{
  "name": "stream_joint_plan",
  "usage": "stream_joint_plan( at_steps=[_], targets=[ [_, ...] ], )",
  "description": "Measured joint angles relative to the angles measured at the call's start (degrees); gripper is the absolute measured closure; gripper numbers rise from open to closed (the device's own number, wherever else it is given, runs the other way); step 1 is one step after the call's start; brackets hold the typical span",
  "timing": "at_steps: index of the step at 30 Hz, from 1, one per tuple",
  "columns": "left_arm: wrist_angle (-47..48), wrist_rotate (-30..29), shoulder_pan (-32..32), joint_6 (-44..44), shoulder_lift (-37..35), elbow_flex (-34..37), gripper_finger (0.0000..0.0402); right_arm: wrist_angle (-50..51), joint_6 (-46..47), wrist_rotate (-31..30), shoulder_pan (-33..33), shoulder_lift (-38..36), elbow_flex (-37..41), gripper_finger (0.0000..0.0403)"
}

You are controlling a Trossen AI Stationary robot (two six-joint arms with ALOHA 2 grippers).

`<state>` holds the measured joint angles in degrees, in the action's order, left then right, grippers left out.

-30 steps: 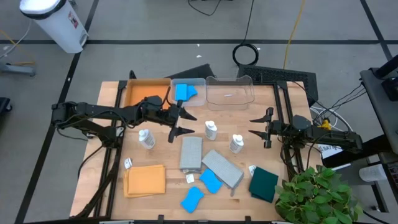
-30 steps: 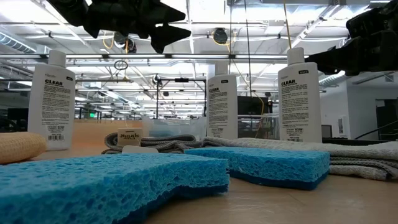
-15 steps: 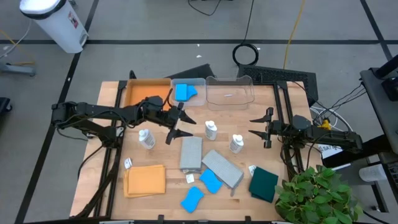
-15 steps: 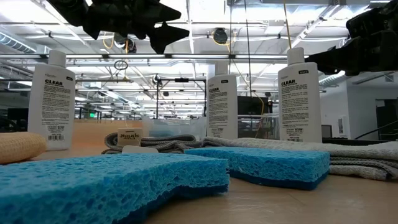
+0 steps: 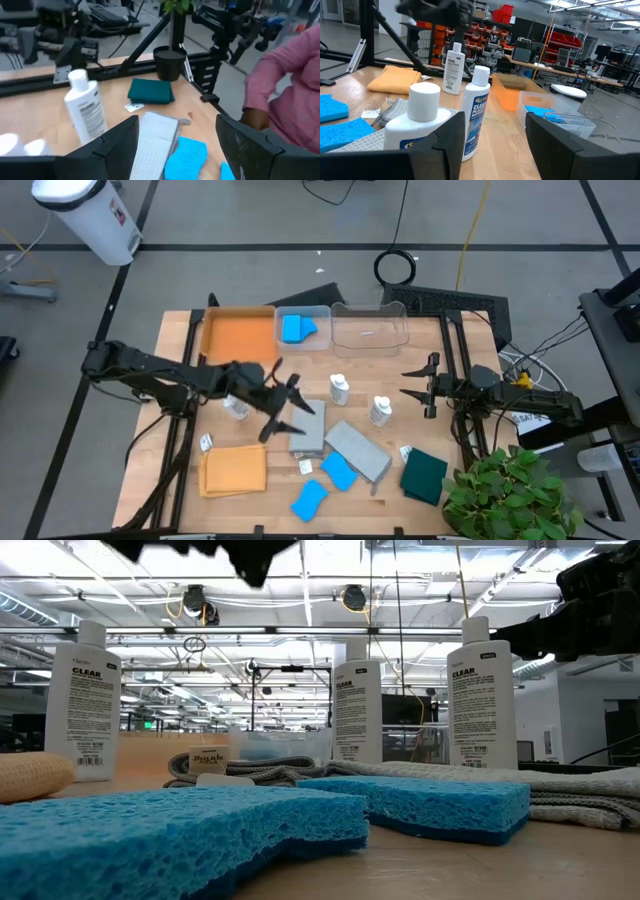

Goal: Pick & Place Kitchen Items
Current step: Put the blue sponge into the left transparent bin

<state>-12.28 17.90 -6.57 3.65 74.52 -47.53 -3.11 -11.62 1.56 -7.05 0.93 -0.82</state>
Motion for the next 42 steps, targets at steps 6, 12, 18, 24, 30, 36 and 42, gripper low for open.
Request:
stream_joint_plan(
  at_steps=[6,12,18,24,30,36,42],
  targets=[
    [6.67,-13.48,-10.93,0.63,3.71,-5.91,0.0133,0.00,-0.02,0.00,0.02,0.00,-0.02,0.0222],
    [10.07,-15.96,-18.62,0.65,6.96,-8.51,0.0133,0.01,0.00,0.00,0.02,-0.01,0.00,0.0222],
    [10.72,-18.62,-23.25,-2.82,9.87,-8.80,0.0133,-0.07,0.00,0.00,0.02,0.00,0.00,0.0222],
    [10.72,-21.38,-26.97,-2.21,17.52,-8.15,0.0133,-0.02,-0.02,-0.01,0.02,0.02,-0.01,0.0222],
    [6.17,-20.45,-26.40,-1.28,25.53,-8.17,0.0133,-0.05,0.00,-0.02,0.02,0.01,-0.02,0.0222],
    [0.85,-16.28,-25.51,-2.83,29.89,-8.15,0.0133,-0.02,-0.02,0.00,0.02,0.02,-0.02,0.0222],
    [-2.57,-15.95,-25.37,-4.29,33.69,-8.17,0.0133,-0.02,-0.02,0.00,0.02,0.02,-0.01,0.0222]
  ],
)
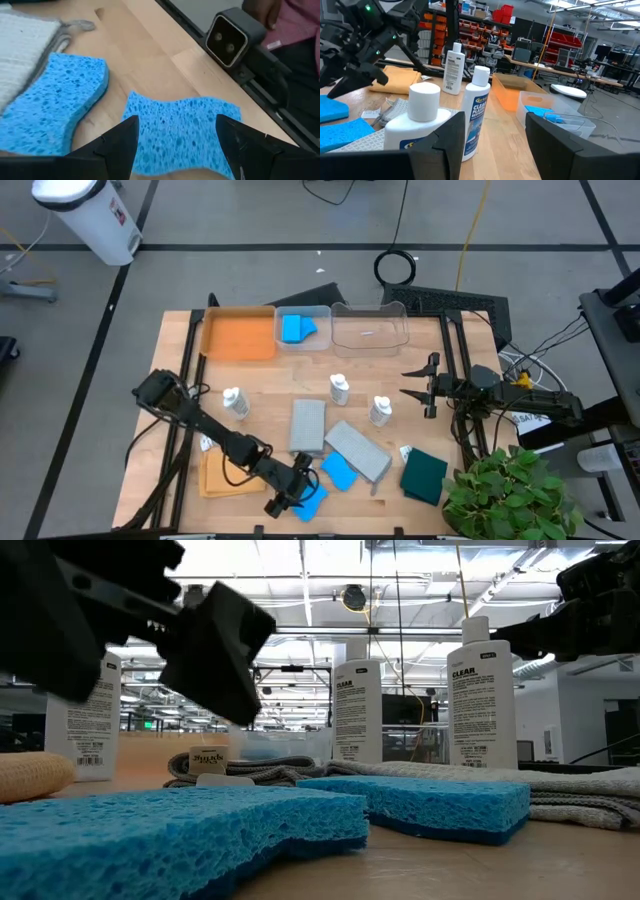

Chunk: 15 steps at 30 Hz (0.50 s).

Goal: Pick & Place Kitchen Items
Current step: Put the blue sponge into the left transparent bin

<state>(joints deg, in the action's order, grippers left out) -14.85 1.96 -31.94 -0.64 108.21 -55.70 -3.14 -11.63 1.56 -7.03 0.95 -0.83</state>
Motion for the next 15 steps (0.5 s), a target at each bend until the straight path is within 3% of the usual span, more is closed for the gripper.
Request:
stream_joint_plan(
  at_steps=[7,15],
  targets=[
    [-1.34,-0.42,0.00,-8.11,3.67,0.00,0.0133,0.00,0.02,0.00,0.00,0.00,0.01,0.0222],
    [12.64,-7.14,0.09,-23.30,0.67,-0.14,0.0133,-0.02,0.02,0.00,0.00,0.00,0.01,0.0222]
  ],
)
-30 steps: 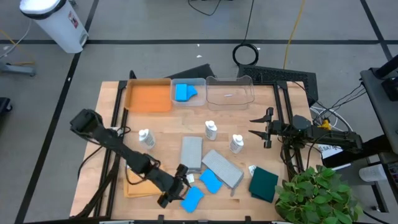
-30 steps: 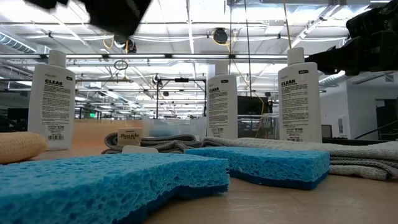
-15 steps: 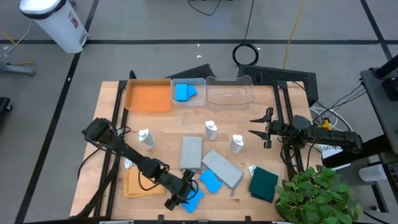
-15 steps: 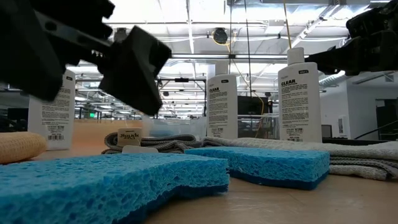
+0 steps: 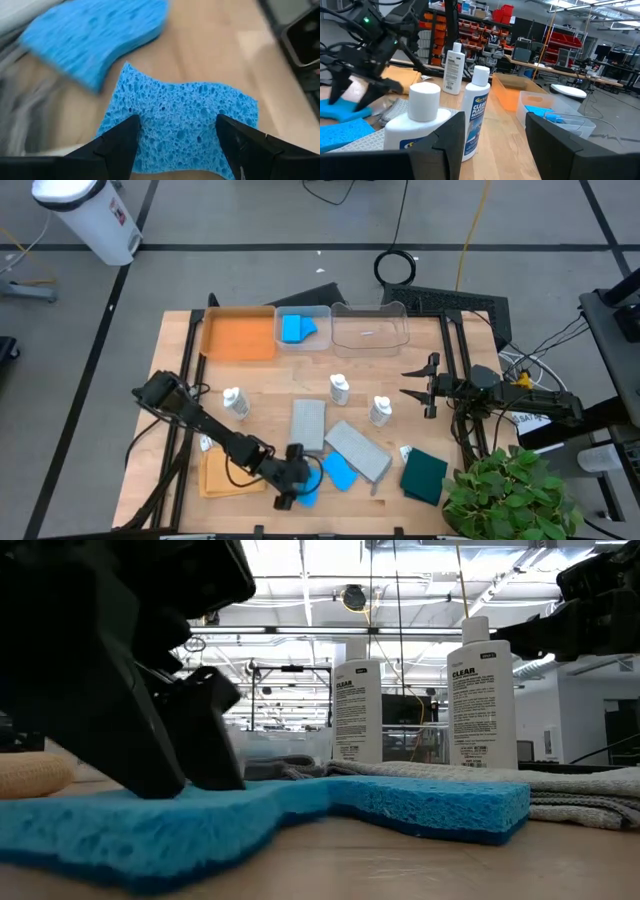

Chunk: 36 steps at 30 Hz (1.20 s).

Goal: Pick & Place Kitchen Items
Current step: Put the blue sponge into the left transparent bin

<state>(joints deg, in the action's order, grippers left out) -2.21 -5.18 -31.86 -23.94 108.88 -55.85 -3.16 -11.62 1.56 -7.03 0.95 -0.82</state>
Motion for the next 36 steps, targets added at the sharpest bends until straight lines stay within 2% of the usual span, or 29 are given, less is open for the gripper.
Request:
stream_joint_plan(
  at_steps=[5,10,19,26,36],
  targets=[
    [7.06,-3.67,-1.05,-7.80,-5.80,0.30,0.0133,-0.02,-0.01,0.00,0.00,-0.01,-0.01,0.0222],
    [8.62,-5.32,-1.71,-22.29,-11.31,0.19,0.0133,0.02,-0.02,-0.02,0.00,0.00,0.00,0.0222],
    [19.87,-7.06,-0.78,-40.27,-10.53,0.21,0.0133,0.02,-0.02,0.00,0.00,0.00,0.00,0.0222],
    [18.48,-2.95,0.43,-39.64,-7.36,0.19,0.0133,0.00,-0.02,0.00,0.00,-0.02,-0.01,0.0222],
    [18.40,-2.00,1.42,-39.05,-6.28,0.12,0.0133,0.00,0.00,0.00,0.00,-0.02,-0.02,0.0222]
  ],
)
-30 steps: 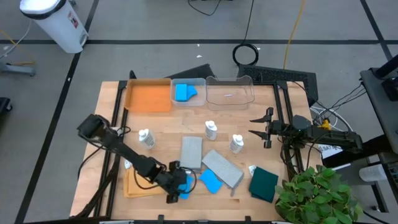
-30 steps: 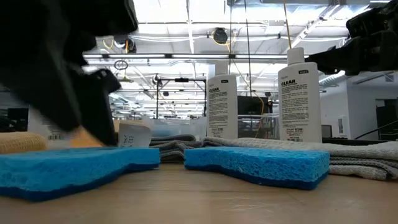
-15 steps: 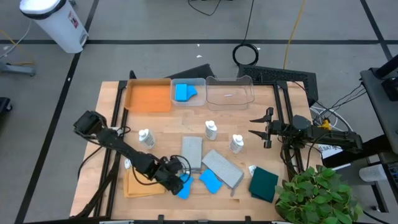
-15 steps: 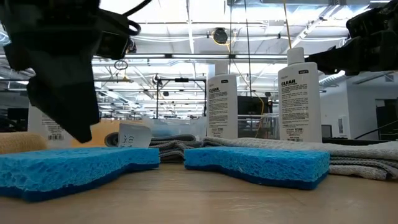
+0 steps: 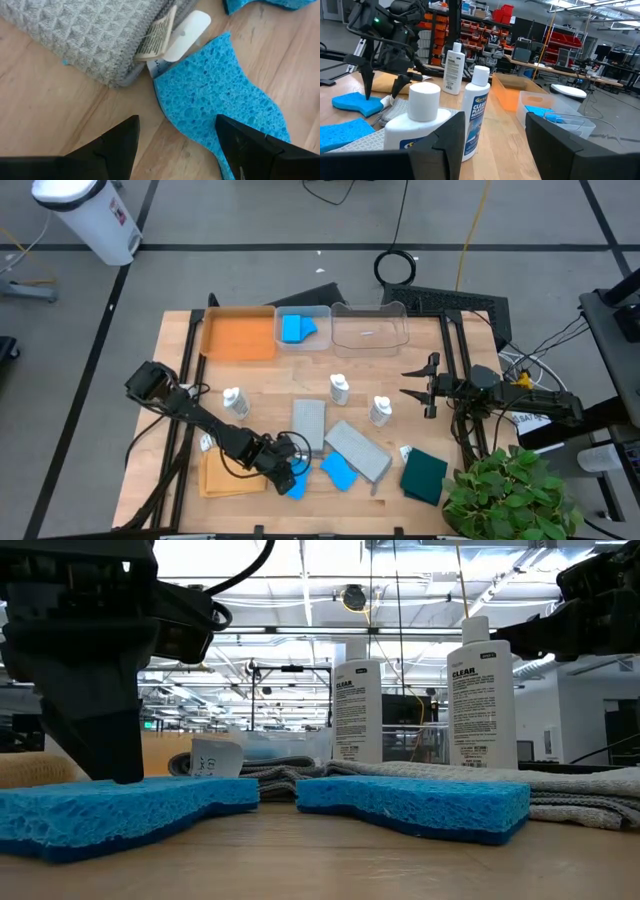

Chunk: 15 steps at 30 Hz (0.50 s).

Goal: Pick & Place Kitchen Items
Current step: Put the blue sponge into the left transparent bin

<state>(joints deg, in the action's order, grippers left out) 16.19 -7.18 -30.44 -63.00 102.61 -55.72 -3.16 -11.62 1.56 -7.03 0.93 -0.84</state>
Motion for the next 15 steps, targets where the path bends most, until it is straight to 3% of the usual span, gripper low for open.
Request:
stream_joint_plan(
  at_steps=[5,15],
  targets=[
    [0.17,0.35,0.04,0.20,0.02,0.00,0.0166,0.02,-0.02,0.00,0.00,0.00,0.02,0.0222],
    [-0.49,1.35,0.04,3.83,0.20,0.00,0.0322,0.00,0.00,0.00,0.00,0.00,0.02,0.0222]
  ],
)
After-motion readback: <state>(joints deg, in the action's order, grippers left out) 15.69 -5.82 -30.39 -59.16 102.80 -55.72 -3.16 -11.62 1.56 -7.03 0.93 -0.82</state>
